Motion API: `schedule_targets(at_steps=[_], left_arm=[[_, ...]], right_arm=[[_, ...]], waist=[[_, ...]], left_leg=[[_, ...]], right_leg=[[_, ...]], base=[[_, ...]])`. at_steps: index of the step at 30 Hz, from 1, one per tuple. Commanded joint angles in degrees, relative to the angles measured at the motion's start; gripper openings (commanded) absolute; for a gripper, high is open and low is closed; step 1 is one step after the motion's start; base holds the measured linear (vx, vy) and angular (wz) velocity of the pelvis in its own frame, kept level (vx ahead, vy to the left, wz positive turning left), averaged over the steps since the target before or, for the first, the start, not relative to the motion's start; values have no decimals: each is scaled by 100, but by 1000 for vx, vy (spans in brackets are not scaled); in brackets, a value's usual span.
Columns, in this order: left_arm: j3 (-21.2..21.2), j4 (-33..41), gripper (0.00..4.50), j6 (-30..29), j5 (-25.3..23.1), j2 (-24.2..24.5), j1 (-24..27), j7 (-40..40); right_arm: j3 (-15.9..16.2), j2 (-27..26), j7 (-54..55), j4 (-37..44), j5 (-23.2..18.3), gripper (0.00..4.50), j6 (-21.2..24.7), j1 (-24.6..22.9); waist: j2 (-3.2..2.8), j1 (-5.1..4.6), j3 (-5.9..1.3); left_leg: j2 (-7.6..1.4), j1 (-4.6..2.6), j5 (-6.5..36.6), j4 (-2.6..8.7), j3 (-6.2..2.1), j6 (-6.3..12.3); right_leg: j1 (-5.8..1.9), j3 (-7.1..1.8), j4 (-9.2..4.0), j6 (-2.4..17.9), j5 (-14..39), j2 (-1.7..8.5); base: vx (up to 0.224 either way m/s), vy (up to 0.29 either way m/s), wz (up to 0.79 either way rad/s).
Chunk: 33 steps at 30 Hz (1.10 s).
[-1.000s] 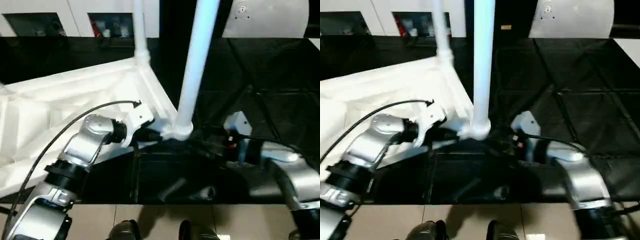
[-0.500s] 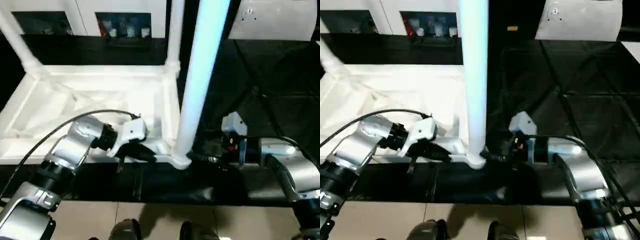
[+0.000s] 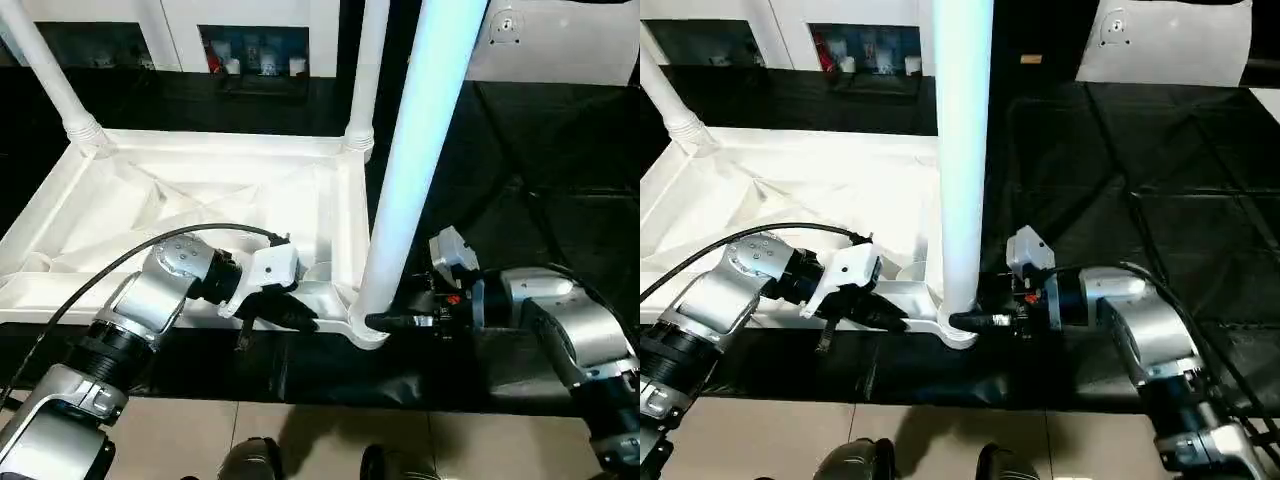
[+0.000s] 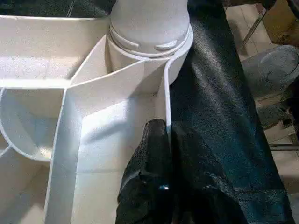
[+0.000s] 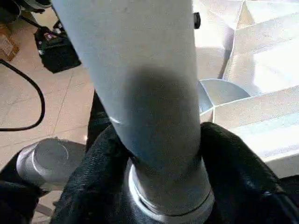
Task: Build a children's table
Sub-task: Rotate leg to tighten
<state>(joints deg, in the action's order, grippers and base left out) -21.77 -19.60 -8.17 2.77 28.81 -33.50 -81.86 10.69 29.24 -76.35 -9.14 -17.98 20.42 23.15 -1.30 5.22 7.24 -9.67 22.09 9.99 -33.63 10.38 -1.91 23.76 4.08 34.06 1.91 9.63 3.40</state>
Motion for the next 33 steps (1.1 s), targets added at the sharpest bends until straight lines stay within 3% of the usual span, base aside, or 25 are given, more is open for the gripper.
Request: schedule_targets(at_steps=[1, 9, 12, 14, 16, 18, 19, 20, 23, 24, 26, 28, 30, 33], left_arm=[[-185, -12, 0, 115, 37, -47, -30, -214], [113, 36, 0, -411, 224, -491, -14, 457], [201, 50, 0, -837, 181, -798, -112, 979], [336, -4, 0, -1248, 169, -1143, -241, 1497], [383, 7, 0, -1546, 152, -1374, -317, 1784], [403, -21, 0, -1656, 110, -1503, -368, 1978], [471, -92, 0, -1866, 68, -1747, -469, 2337], [481, -109, 0, -1876, 60, -1777, -484, 2389], [727, -495, 0, -2067, -166, -2410, -803, 3575], [730, -501, 0, -2066, -170, -2416, -807, 3589], [817, -642, 0, -2085, -288, -2632, -906, 4002], [804, -700, 0, -2066, -421, -2771, -962, 4292], [744, -636, 0, -2071, -471, -2752, -926, 4252], [668, -488, 0, -2146, -465, -2604, -813, 3965]], right_arm=[[128, 34, -199, 5, -76, 219, -12, 5], [131, -98, 83, 600, -312, 201, 583, -314], [174, -441, 965, 829, -43, 201, 746, -449], [108, -912, 1842, 833, 152, 201, 1037, -441], [-20, -1337, 2458, 835, 180, 200, 1306, -404], [-73, -1562, 2763, 827, 210, 199, 1427, -372], [-139, -1928, 3295, 785, 325, 199, 1601, -313], [-146, -1970, 3357, 772, 342, 199, 1612, -303], [-342, -2881, 4875, 412, 756, 199, 1644, -78], [-346, -2891, 4891, 407, 760, 199, 1644, -75], [-492, -3239, 5498, 243, 910, 199, 1610, 8], [-698, -3544, 5984, 137, 954, 199, 1453, 43], [-788, -3623, 6082, 193, 967, 253, 1320, 18], [-838, -3529, 6034, 278, 1060, 277, 1149, -35]], waist=[[56, -39, -419], [46, -1, -424], [48, 9, -391], [68, -56, -350], [61, -97, -337], [77, -177, -313], [68, -231, -315], [77, -281, -309], [51, -345, -310], [65, -382, -308], [55, -376, -331], [43, -376, -354], [48, -353, -376], [36, -338, -404]], left_leg=[[-392, -115, 849, 378, -125, 518], [-408, -135, 850, 381, -125, 498], [-392, -143, 1042, 402, -133, 402], [-356, -144, 1260, 422, -158, 194], [-334, -157, 1450, 435, -190, 112], [-337, -131, 1584, 467, -215, 63], [-331, -159, 1695, 465, -224, 50], [-323, -155, 1716, 471, -223, 45], [-306, -176, 1753, 462, -223, 13], [-301, -167, 1797, 476, -235, -12], [-314, -187, 1759, 488, -239, 6], [-323, -165, 1590, 504, -215, 62], [-325, -162, 1414, 498, -198, 123], [-317, -146, 1095, 472, -159, 279]], right_leg=[[-308, -340, -405, 1293, 1503, 550], [-295, -351, -409, 1298, 1457, 543], [-278, -349, -459, 1197, 1877, 556], [-265, -333, -526, 1012, 2549, 565], [-263, -318, -580, 829, 3013, 585], [-258, -308, -595, 720, 3189, 574], [-246, -309, -624, 662, 3292, 583], [-238, -305, -640, 646, 3294, 570], [-211, -302, -663, 628, 3339, 576], [-211, -289, -674, 614, 3352, 565], [-226, -296, -683, 583, 3179, 575], [-226, -331, -645, 685, 2655, 555], [-256, -356, -599, 799, 2205, 557], [-290, -371, -535, 1003, 1547, 546]], base=[[0, 0, 0], [0, 0, 0], [0, 0, 0], [0, 0, 0], [0, 0, 0], [0, 0, 0], [0, 0, 0], [0, 0, 0], [0, 0, 0], [0, 0, 0], [0, 0, 0], [0, 0, 0], [0, 0, 0], [0, 0, 0]])
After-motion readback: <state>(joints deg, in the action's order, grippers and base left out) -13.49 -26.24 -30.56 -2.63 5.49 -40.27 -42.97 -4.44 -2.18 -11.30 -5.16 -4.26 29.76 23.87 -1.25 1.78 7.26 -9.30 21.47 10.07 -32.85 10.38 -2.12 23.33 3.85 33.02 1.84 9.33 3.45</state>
